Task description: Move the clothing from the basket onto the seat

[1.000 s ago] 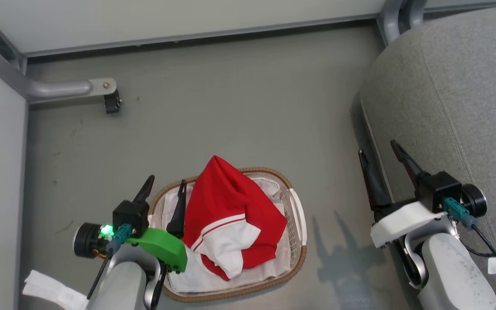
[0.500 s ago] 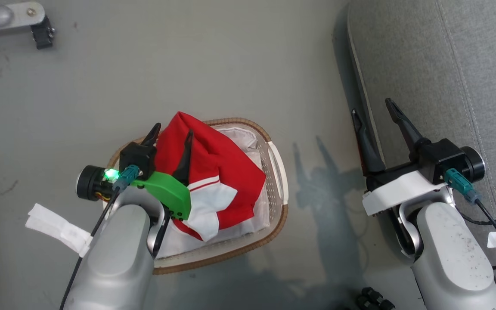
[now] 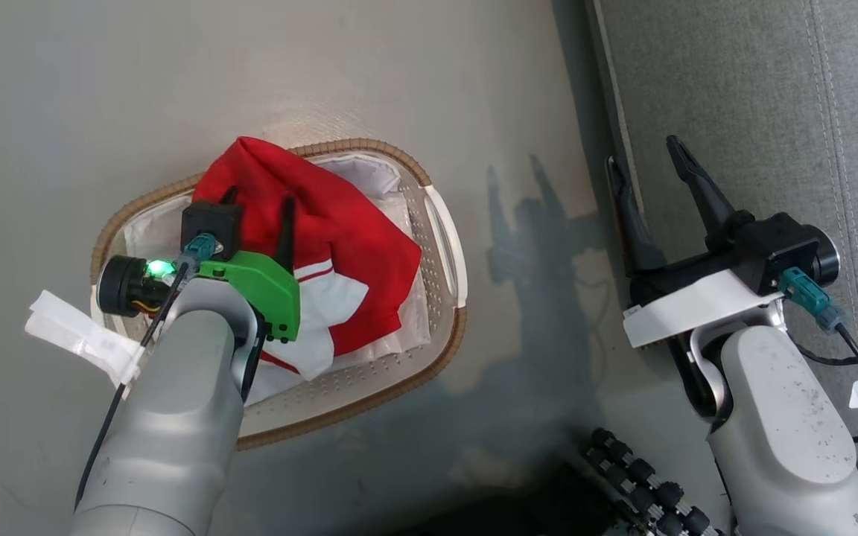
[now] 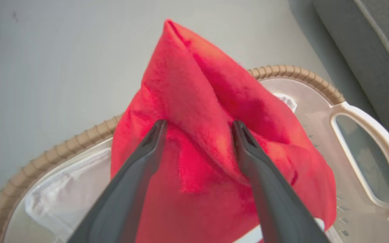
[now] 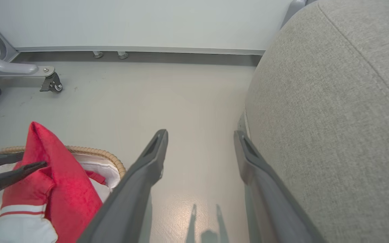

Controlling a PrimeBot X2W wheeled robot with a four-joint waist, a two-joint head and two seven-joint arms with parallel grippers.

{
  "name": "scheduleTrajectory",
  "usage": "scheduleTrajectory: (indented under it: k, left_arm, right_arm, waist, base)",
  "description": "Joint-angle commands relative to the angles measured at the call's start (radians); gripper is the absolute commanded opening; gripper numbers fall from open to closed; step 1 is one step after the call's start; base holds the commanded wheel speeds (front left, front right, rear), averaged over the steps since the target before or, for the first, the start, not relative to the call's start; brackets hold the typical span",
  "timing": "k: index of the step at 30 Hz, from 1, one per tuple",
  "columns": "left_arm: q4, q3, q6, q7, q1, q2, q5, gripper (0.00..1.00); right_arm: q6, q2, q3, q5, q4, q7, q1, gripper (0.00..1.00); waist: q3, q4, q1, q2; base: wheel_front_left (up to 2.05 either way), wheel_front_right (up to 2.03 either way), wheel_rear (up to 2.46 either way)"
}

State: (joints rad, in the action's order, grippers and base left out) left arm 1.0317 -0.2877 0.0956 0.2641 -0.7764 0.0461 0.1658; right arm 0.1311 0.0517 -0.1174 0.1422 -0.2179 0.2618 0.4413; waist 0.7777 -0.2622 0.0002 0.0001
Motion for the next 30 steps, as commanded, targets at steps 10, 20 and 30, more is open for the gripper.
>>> scheduleTrajectory:
  k: [10, 20, 30]
  left_arm:
    - [0.157, -0.079, 0.010, 0.000, -0.064, 0.008, 0.033, 1.00]
    - [0.219, -0.157, 0.019, -0.018, -0.092, 0.008, 0.075, 0.44]
    - [0.198, -0.187, 0.028, 0.002, -0.061, 0.008, 0.131, 0.00]
  right_arm:
    - [-0.001, 0.000, -0.008, 0.009, -0.005, 0.005, 0.026, 1.00]
    - [-0.001, 0.000, -0.001, -0.007, 0.001, 0.005, 0.038, 1.00]
    - [-0.001, 0.000, 0.004, 0.007, -0.016, 0.005, 0.032, 1.00]
  waist:
    - [0.073, -0.019, -0.0002, -0.0001]
    - [0.097, -0.003, -0.0002, -0.0001]
    - [0.038, 0.006, -0.0002, -0.0001]
  base:
    - [0.00, 0.00, 0.00]
    - [0.00, 0.00, 0.00]
    - [0.00, 0.00, 0.00]
